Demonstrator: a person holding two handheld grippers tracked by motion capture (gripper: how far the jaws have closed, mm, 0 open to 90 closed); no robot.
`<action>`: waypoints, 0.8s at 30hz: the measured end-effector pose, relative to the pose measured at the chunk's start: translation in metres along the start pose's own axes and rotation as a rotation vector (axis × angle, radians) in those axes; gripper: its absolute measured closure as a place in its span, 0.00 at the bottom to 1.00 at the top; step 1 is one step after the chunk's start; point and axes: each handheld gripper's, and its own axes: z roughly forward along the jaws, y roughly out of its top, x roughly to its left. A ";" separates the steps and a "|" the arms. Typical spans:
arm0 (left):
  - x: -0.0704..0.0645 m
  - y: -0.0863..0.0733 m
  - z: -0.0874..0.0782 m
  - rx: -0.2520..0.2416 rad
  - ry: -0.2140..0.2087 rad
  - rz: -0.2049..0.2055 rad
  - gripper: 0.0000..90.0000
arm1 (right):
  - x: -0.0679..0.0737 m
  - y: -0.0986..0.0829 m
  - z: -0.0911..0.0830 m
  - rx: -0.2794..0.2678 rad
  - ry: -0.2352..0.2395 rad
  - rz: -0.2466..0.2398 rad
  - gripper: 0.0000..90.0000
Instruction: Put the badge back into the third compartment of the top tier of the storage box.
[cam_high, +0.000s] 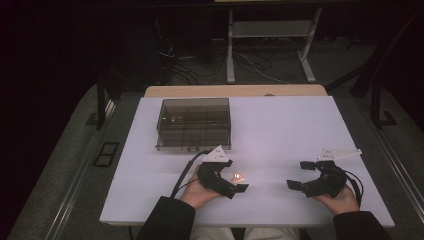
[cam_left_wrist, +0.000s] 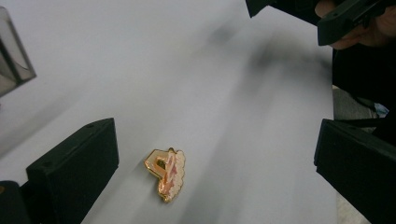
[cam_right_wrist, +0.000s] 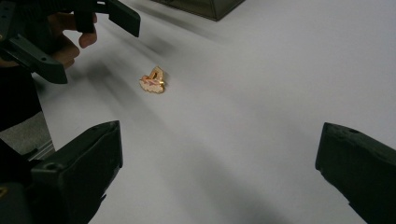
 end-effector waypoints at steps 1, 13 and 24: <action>0.000 0.000 0.001 0.002 0.000 -0.006 0.00 | 0.000 0.000 0.000 0.001 0.002 -0.001 0.00; 0.003 -0.006 0.014 0.108 -0.028 0.018 0.00 | 0.001 0.000 0.002 0.012 0.008 -0.007 0.00; 0.012 -0.009 0.019 0.144 -0.022 -0.023 0.10 | 0.001 0.000 0.003 0.020 0.011 -0.017 0.00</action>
